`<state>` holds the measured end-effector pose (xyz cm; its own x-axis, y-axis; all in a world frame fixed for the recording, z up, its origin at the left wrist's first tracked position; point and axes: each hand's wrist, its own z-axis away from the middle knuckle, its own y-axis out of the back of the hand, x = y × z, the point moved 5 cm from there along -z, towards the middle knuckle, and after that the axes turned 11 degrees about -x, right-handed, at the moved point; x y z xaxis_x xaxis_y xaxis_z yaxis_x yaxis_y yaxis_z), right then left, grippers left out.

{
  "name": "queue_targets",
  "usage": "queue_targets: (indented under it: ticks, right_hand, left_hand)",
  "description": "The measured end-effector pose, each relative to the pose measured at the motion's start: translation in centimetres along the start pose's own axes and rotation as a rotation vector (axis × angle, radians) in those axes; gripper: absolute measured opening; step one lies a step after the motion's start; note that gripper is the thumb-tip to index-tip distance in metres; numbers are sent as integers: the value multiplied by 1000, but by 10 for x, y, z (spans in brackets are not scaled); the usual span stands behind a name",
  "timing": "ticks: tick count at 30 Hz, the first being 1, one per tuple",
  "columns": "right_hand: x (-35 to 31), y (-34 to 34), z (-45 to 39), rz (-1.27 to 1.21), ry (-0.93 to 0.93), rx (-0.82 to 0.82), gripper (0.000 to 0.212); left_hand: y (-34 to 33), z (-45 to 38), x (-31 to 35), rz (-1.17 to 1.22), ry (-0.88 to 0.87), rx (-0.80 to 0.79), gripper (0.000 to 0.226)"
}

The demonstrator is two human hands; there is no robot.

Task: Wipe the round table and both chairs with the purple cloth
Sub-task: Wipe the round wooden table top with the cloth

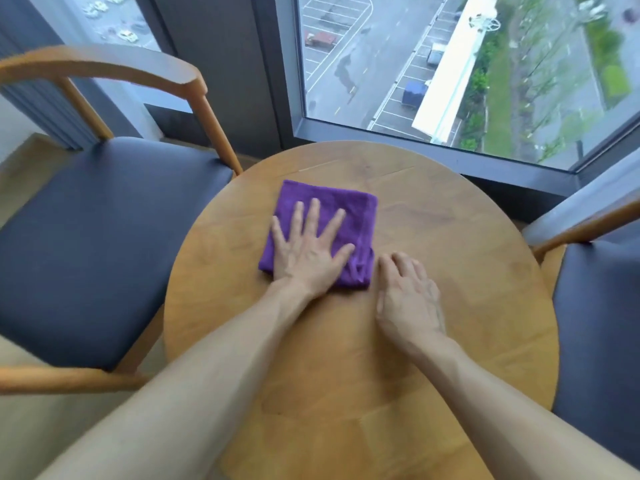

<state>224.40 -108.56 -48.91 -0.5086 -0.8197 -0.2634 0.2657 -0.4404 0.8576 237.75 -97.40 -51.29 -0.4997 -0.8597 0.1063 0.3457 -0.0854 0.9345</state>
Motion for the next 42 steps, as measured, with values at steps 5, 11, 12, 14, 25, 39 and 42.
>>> queue_targets:
  ticks: [5,11,12,14,25,39,42]
  right_hand:
    - [5,1,-11,-37,-129,-7,69]
    - [-5,6,-27,-20,-143,18,67]
    - [-5,7,-27,-14,-145,17,67]
    - [-3,8,-27,-1,-143,6,68]
    - [-12,19,-27,21,-180,-6,67]
    - [7,26,-41,158,-49,43,58]
    - [9,30,-47,190,-7,74,54]
  left_hand:
    - [-6,16,-35,-128,-266,11,61]
    - [12,10,-143,-105,-137,54,60]
    - [15,5,-151,-76,-62,56,61]
    - [19,-9,-145,-13,86,37,60]
    - [20,-36,-40,-70,-133,-50,74]
    - [37,-61,-89,70,269,-16,74]
    - [42,-94,-34,100,230,-26,77]
